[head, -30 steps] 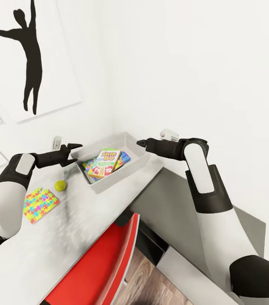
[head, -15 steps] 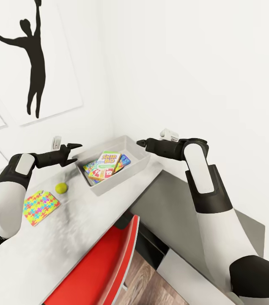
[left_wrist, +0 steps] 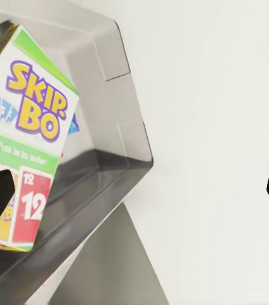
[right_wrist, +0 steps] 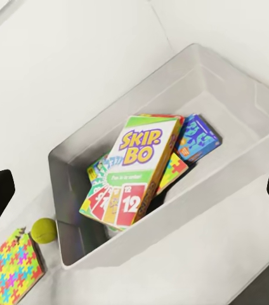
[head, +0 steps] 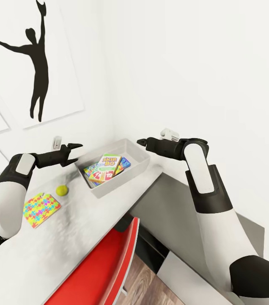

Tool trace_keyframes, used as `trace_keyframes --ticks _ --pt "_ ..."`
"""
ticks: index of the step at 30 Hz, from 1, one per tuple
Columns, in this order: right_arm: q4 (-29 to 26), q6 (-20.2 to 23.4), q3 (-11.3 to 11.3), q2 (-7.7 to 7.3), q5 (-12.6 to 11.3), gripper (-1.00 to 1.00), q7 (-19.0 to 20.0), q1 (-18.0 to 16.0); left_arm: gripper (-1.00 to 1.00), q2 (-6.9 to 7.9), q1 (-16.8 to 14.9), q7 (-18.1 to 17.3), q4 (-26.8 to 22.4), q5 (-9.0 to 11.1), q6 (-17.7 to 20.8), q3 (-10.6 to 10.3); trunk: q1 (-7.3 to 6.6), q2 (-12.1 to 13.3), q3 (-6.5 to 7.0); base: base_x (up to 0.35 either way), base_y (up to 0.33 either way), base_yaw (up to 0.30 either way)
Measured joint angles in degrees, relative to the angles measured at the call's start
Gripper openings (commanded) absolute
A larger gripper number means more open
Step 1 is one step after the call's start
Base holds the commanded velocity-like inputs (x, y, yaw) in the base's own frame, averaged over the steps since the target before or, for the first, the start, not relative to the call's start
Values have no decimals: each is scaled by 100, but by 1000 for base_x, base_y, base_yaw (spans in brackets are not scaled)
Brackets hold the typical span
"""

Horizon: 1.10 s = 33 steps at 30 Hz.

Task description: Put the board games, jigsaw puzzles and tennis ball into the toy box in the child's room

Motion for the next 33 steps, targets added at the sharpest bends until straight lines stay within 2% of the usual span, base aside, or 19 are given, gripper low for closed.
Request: trace_keyframes --ticks 9,12,14,17,21,23,29,33 --pt "0 -3 0 0 0 100 0 -1 100 -13 46 -37 49 34 191 -9 0 0 86 0 0 0" --pt "0 -2 0 0 3 100 0 0 100 -17 65 -68 70 47 252 -96 0 0 114 0 0 0" --pt "0 -2 0 0 10 100 0 -1 100 -9 78 -232 147 50 272 -229 0 0 133 0 0 0" --pt "5 -3 -2 -2 9 100 0 0 100 15 84 -675 350 44 276 -472 0 0 162 0 0 0" --pt "8 -2 -7 -6 3 100 0 -1 100 49 121 -1446 507 6 281 -840 0 0 200 0 0 0" --pt "8 -2 -8 -8 2 100 0 0 100 85 149 -1665 527 -4 282 -931 0 0 219 0 0 0" --pt "9 -2 -5 -4 0 100 0 1 100 266 203 -1885 545 -10 283 -1021 0 0 277 0 0 0" --pt "9 -2 -8 -8 0 100 0 6 100 315 216 -1957 547 -4 283 -1029 0 0 315 0 0 0"
